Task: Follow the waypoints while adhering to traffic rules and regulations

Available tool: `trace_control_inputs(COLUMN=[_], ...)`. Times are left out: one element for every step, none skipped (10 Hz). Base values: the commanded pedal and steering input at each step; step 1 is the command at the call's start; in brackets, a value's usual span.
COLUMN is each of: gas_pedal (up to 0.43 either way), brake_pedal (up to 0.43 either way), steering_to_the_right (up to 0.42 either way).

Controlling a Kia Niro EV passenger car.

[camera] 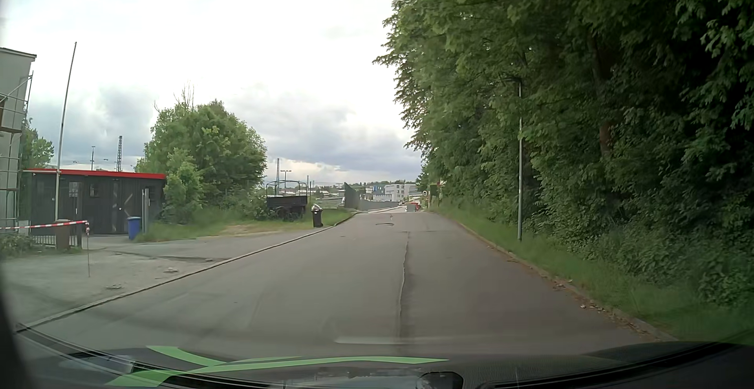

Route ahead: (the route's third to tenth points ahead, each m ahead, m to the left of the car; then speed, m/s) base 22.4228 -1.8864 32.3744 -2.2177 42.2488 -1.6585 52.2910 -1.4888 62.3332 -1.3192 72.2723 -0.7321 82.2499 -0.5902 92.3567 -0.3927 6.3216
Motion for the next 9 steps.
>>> trace_control_inputs(gas_pedal=[0.000, 0.000, 0.000, 0.000, 0.000, 0.000, 0.000, 0.000, 0.020], brake_pedal=[0.000, 0.000, 0.000, 0.000, 0.000, 0.000, 0.000, 0.000, 0.000], steering_to_the_right=[0.004, 0.003, 0.004, 0.003, 0.003, 0.003, 0.003, 0.004, 0.003])
